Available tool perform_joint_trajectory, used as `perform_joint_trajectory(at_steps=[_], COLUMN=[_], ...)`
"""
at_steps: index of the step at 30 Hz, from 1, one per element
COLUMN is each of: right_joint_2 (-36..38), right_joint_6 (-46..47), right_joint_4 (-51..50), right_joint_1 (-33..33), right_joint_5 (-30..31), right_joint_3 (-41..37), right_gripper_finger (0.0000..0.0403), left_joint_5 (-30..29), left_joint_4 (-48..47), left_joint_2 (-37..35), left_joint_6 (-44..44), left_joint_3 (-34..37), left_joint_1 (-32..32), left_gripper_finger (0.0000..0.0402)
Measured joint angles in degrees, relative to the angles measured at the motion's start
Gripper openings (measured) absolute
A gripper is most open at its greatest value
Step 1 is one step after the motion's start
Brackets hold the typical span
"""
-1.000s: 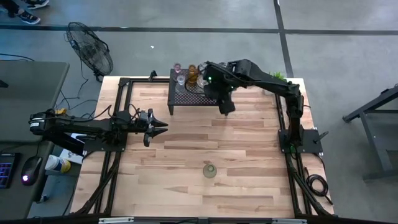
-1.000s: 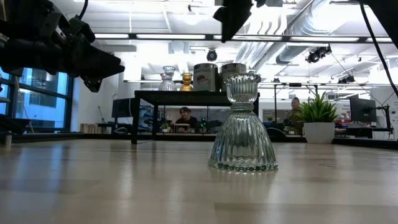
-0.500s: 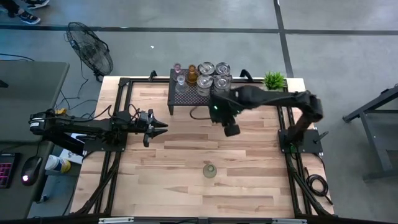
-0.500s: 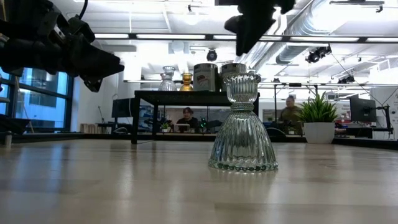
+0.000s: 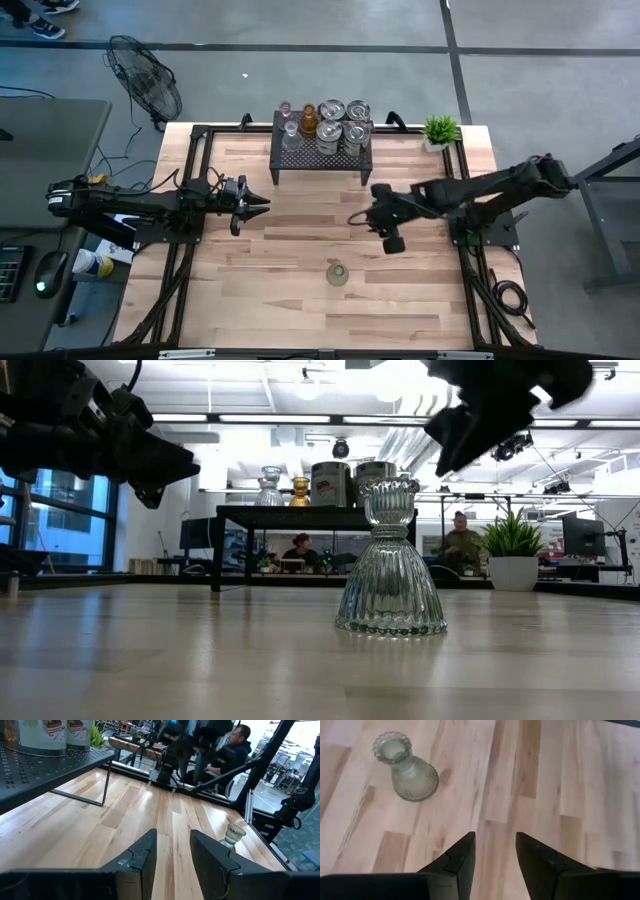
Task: Pick & Place candle stick holders
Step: Put the green glass candlestick on the shelf aligned with the other candlesticks
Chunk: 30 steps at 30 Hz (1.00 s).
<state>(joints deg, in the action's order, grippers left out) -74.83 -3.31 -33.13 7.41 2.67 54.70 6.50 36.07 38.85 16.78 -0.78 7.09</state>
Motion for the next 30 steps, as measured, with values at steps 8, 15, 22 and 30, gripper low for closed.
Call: perform_joint_trajectory(at_steps=[8,15,22,30], right_joint_2=[5.97,5.95,5.95,5.2], right_joint_6=[1.51,3.04,3.44,3.22], right_joint_4=[25.63,43.19,58.54,67.77], right_joint_1=[4.19,5.91,7.06,9.86], right_joint_5=[1.38,0.96,-2.36,-1.6], right_joint_3=[-19.26,-30.88,-38.5,-43.36], right_gripper_finger=[0.0133,0.0139,0.0201,0.0245], left_joint_5=[-0.02,-0.02,-0.02,-0.07], left_joint_4=[-0.17,-0.23,-0.24,-0.24], left_joint_2=[0.0,0.02,0.02,0.01], left_joint_6=[0.02,0.04,0.39,1.73], left_joint_3=[-0.01,0.0,-0.02,0.0], left_joint_1=[0.0,0.0,0.0,0.0], left_gripper_finger=[0.0115,0.0115,0.0115,0.0115])
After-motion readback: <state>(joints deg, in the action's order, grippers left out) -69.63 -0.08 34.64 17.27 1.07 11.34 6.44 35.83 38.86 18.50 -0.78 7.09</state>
